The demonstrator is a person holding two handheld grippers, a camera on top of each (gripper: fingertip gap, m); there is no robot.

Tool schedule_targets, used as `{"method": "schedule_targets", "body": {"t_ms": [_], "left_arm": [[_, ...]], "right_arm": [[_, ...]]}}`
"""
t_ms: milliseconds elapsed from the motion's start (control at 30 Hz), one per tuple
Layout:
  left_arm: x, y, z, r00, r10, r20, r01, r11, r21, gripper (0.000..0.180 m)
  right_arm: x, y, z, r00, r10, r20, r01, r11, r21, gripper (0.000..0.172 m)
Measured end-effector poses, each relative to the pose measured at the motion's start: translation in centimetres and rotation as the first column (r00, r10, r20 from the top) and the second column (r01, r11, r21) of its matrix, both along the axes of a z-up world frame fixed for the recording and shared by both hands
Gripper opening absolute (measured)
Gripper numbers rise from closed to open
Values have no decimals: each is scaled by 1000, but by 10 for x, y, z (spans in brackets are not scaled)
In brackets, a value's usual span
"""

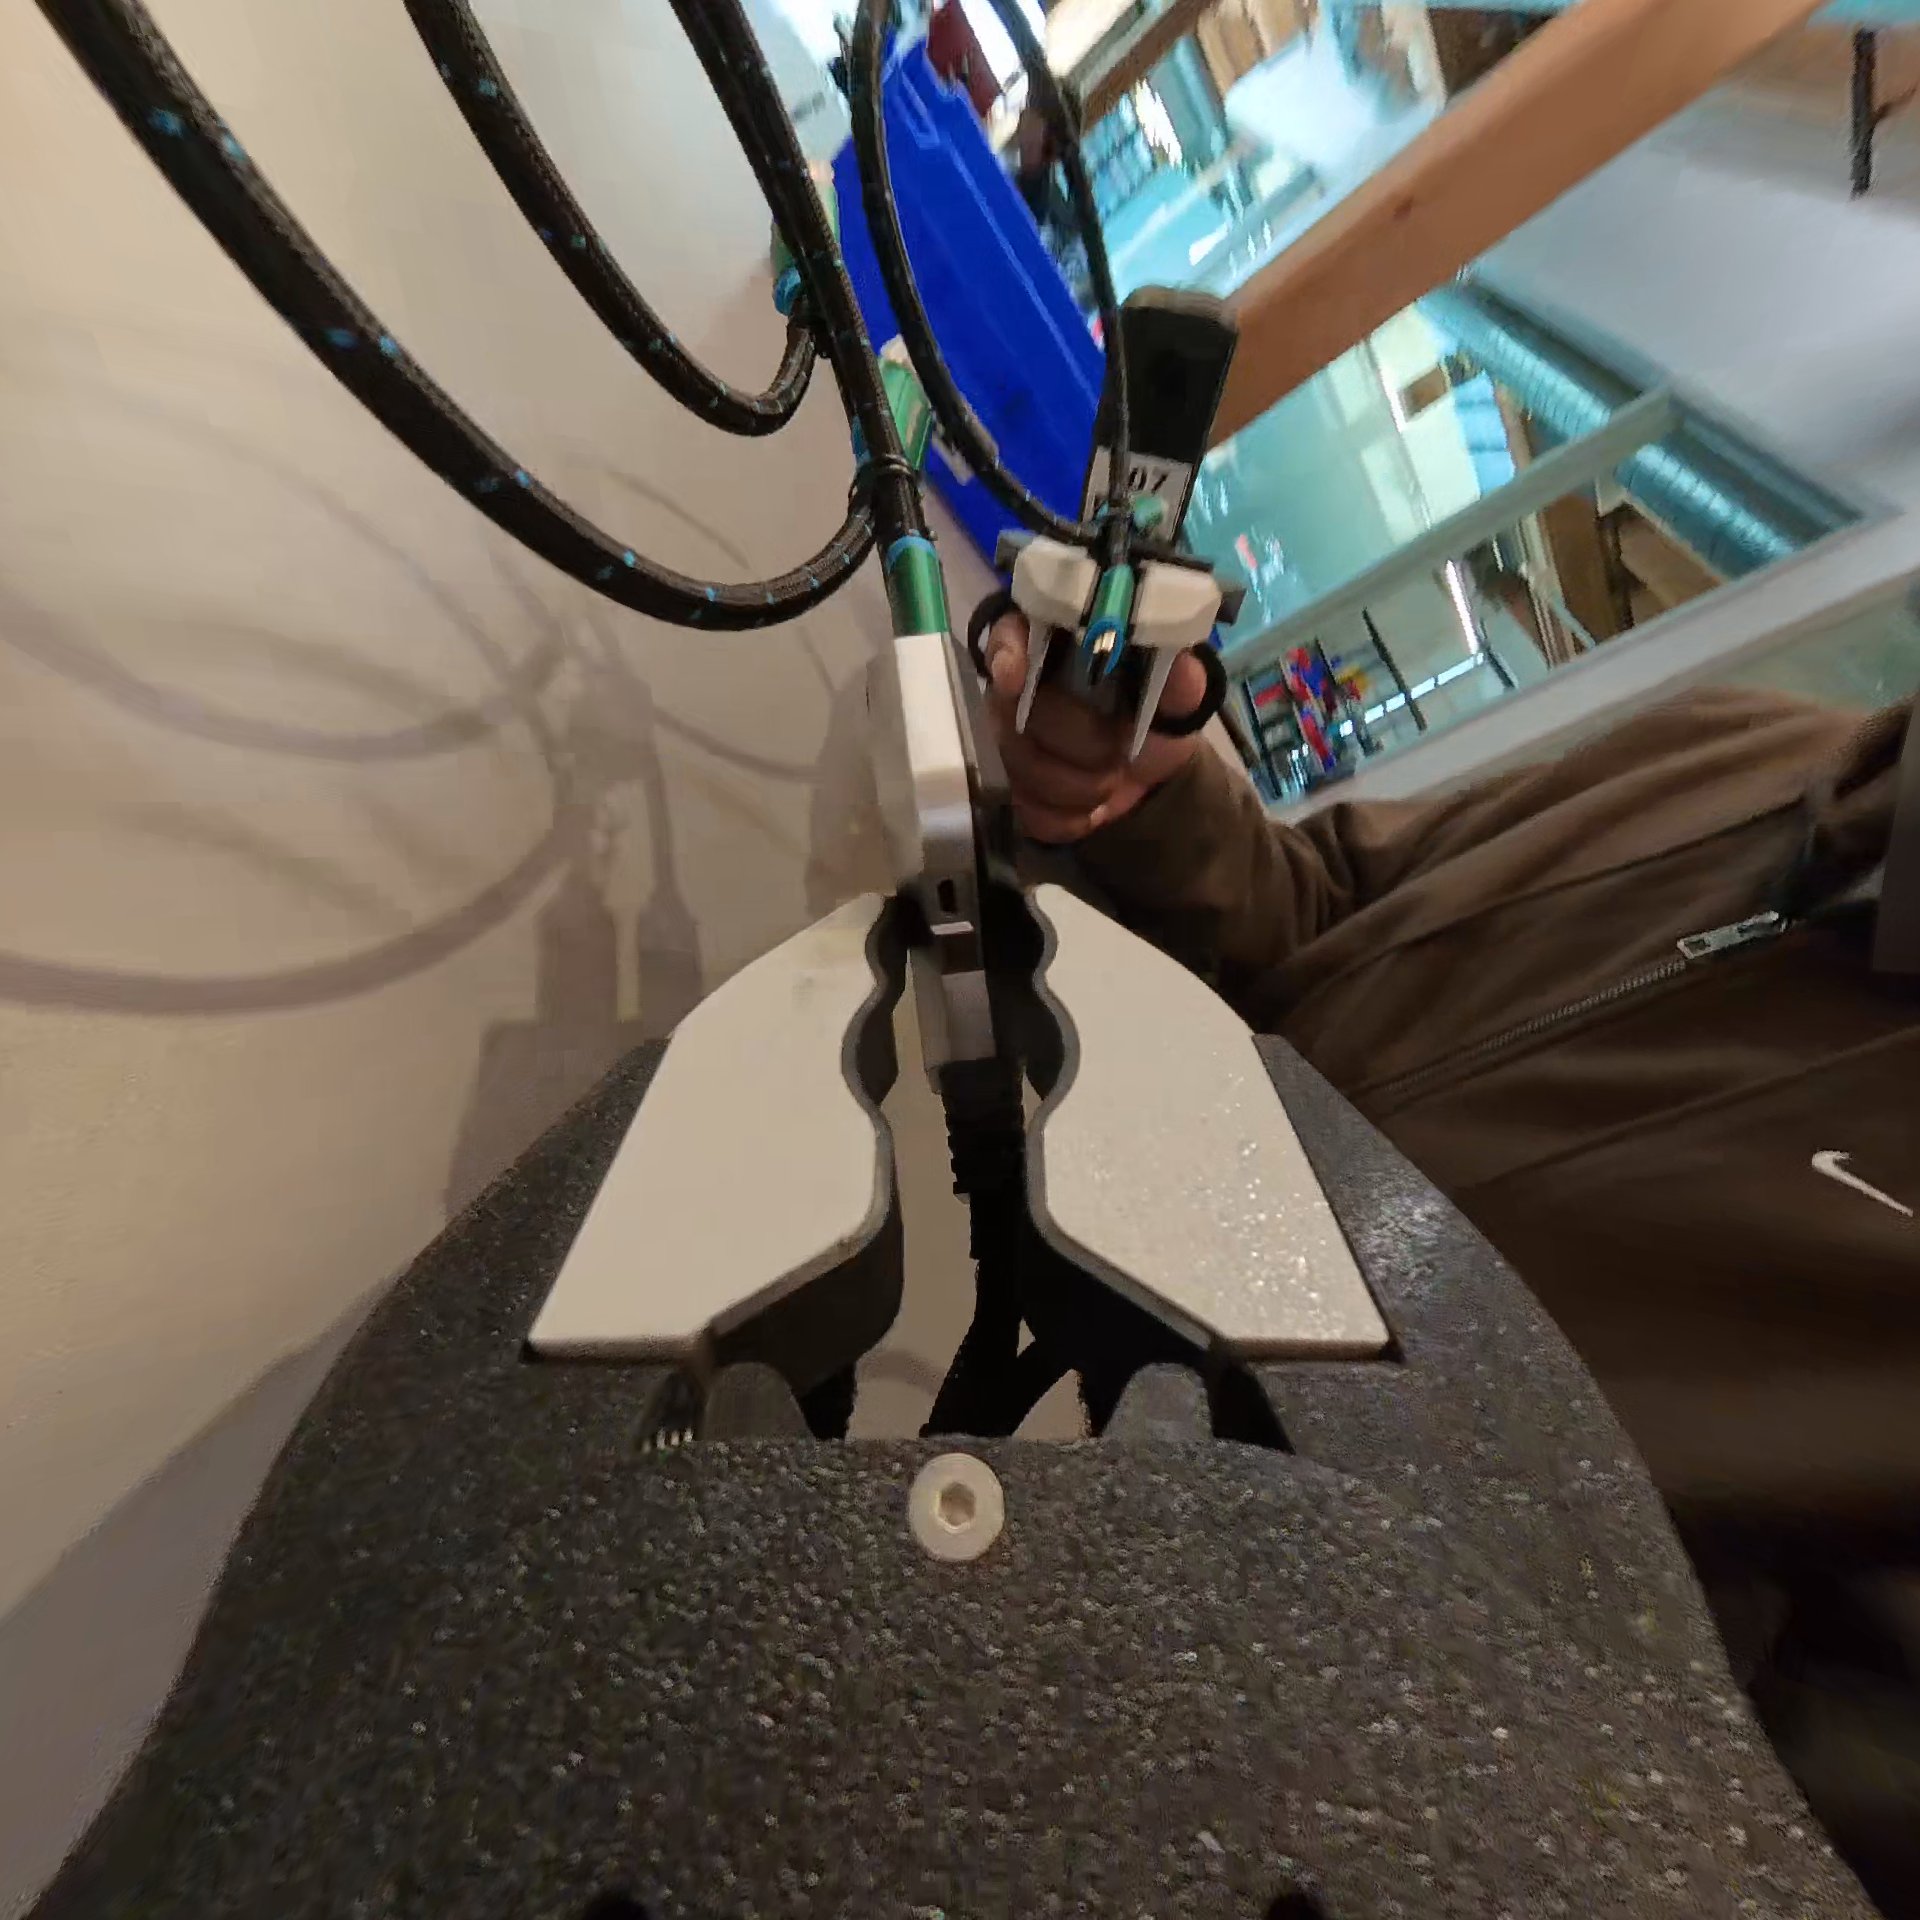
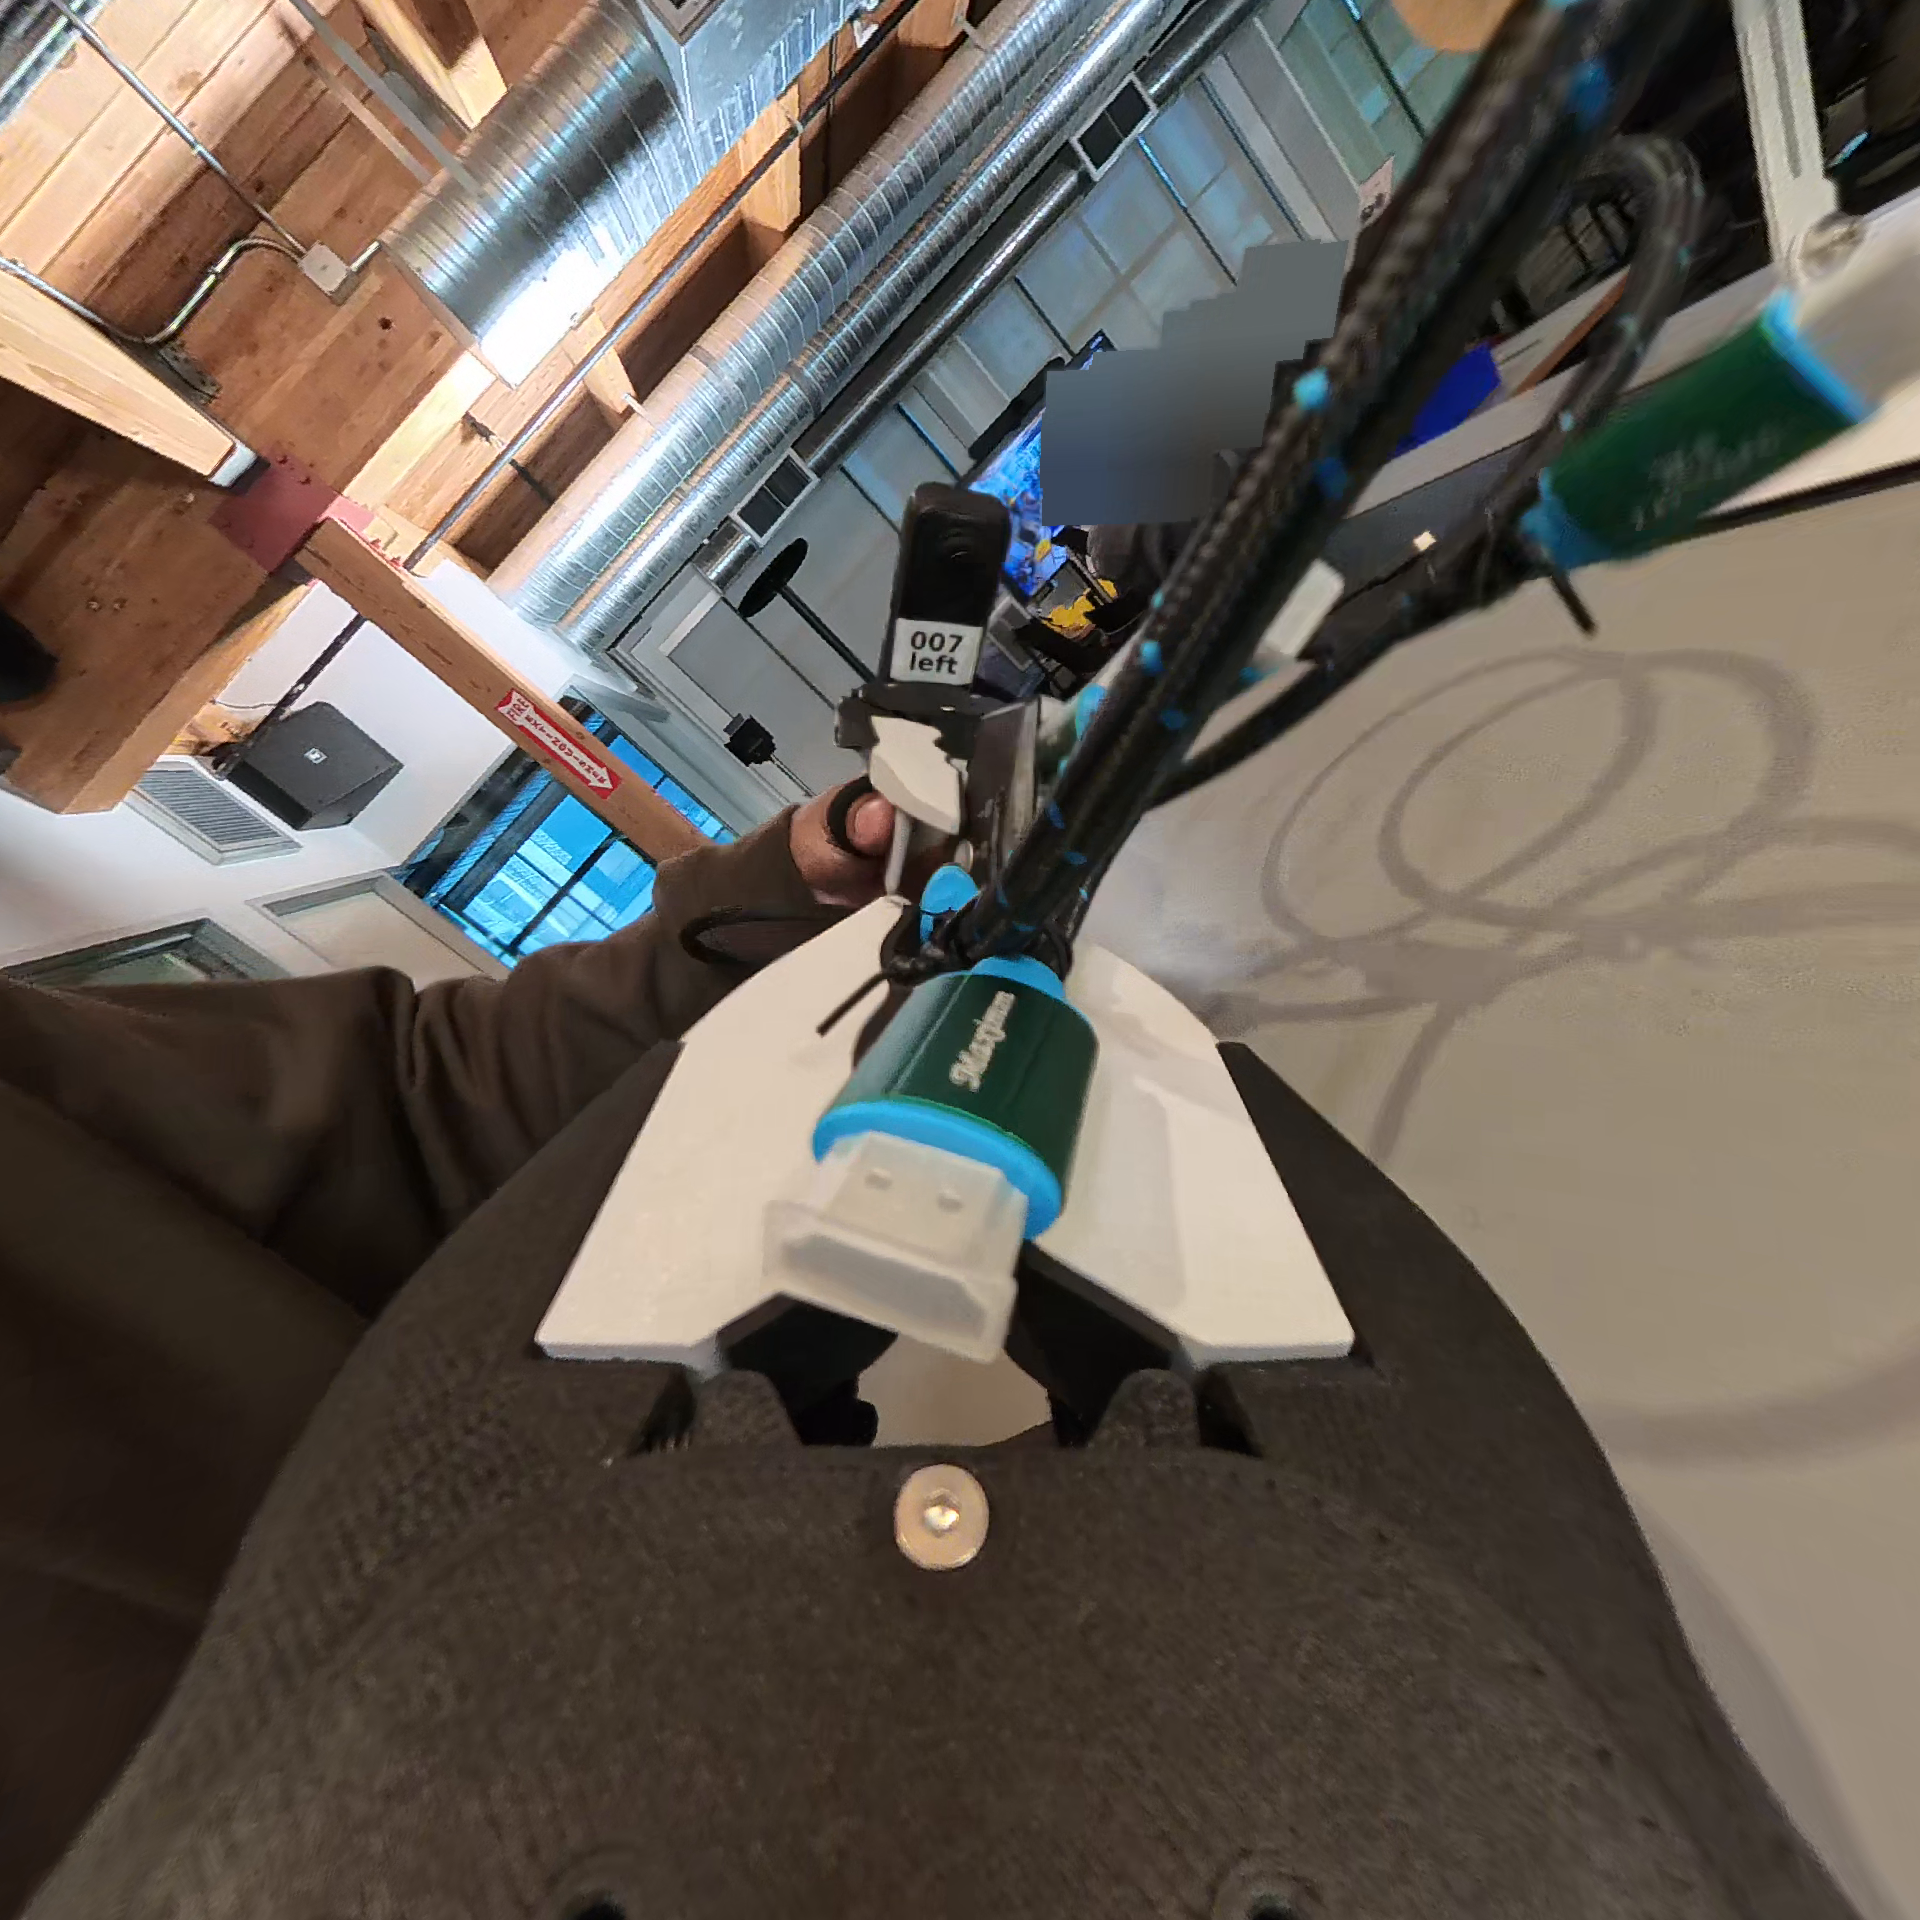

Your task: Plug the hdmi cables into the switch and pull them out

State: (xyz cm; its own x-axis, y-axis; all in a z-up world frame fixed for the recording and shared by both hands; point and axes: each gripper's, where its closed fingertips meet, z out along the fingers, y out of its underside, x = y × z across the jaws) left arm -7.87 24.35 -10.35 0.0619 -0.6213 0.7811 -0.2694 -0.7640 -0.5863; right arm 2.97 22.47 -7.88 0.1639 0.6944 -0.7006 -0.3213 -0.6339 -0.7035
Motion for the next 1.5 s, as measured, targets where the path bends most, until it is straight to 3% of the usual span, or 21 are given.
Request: {"method": "schedule_targets", "body": {"t_ms": [300, 500, 800, 1033, 1300, 1500], "left_arm": [[9, -19, 33, 934, 253, 252, -270, 962, 35, 20], [-6, -18, 50, 841, 352, 410, -383, 924, -7, 20], [31, -49, 48, 950, 148, 275, -194, 970, 147, 20], [33, -59, 44, 968, 75, 238, -121, 976, 182, 20], [37, -66, 34, 983, 50, 177, -84, 978, 191, 20], [36, -65, 33, 971, 76, 228, -111, 983, 144, 20]], "right_arm": [[-2, -11, 24, 967, 97, -236, -110, 993, -41, 11], [25, 9, 26, 912, -24, -409, -48, 985, -165, 11], [-17, -24, 11, 970, 192, -150, -206, 975, -88, 11], [-22, -38, 6, 949, 294, -111, -305, 947, -102, 11], [-24, -43, -4, 946, 322, -39, -324, 938, -118, 11], [-22, -47, -4, 939, 344, -26, -344, 932, -109, 11]]}}
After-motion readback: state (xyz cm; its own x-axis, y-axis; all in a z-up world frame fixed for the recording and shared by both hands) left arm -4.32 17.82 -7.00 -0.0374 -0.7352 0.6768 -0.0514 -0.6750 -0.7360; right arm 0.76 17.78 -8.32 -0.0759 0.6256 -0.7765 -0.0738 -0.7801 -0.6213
